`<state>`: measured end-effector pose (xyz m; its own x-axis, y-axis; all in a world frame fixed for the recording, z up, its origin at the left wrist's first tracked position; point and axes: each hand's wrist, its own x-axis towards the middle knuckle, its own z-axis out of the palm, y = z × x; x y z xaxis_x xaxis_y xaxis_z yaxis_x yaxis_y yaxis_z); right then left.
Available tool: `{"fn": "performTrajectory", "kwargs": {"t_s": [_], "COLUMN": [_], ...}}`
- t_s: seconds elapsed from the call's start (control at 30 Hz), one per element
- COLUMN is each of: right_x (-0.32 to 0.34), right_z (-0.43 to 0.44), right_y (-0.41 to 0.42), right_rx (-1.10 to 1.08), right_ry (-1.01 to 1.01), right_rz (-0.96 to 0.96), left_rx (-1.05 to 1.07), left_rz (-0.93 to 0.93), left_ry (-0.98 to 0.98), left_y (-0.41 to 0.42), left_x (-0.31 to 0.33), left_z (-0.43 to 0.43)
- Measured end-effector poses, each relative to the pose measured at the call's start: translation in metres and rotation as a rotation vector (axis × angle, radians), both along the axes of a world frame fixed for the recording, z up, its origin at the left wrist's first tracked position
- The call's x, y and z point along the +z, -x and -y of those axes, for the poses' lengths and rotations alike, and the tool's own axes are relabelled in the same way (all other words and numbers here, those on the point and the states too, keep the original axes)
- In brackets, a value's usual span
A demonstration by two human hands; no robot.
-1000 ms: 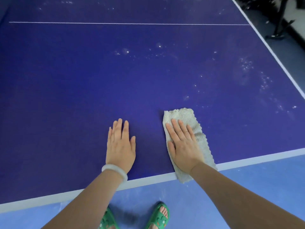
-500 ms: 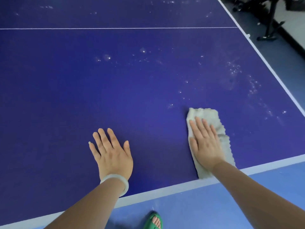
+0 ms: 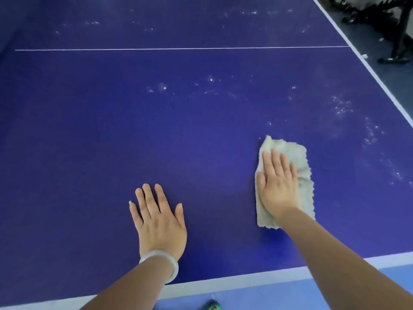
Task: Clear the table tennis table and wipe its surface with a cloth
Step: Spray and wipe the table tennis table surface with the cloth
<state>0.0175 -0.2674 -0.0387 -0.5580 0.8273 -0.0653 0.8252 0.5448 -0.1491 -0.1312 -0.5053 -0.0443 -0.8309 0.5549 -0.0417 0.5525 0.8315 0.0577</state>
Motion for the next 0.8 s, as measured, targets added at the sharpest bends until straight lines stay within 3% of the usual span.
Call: {"fn": "performTrajectory", "kwargs": {"t_s": [0.07,0.13,0.3,0.37,0.53,0.63,0.7,0.8], "right_x": [0.000,0.002,0.003,0.004,0.004,0.005,0.005,0.005], "right_z": [0.021,0.056,0.079,0.049,-0.012,0.024,0.057,0.083], "right_y": [0.001,0.017,0.081,0.087,0.031,0.021,0.042,0.090], "right_rx": [-0.125,-0.088,0.434,0.476,-0.096,-0.241,-0.146,0.272], "right_ry": [0.000,-0.019,0.003,0.001,0.017,0.015,-0.011,0.023], "right_rz": [-0.034,-0.040,-0.022,-0.004,-0.038,-0.046,-0.049,-0.035], "left_rx": [0.004,0.003,0.009,0.011,0.009,0.007,0.004,0.000], "left_rz": [0.005,0.003,0.001,0.005,0.008,0.016,0.014,0.008], "left_ry": [0.001,0.008,0.024,0.028,0.010,0.005,0.004,0.006], "left_y": [0.000,0.000,0.000,0.000,0.000,0.001,0.001,0.000], "left_x": [0.000,0.000,0.000,0.000,-0.001,-0.001,0.000,0.001], "left_z": [0.000,0.000,-0.001,-0.001,-0.001,-0.001,-0.001,-0.001]}}
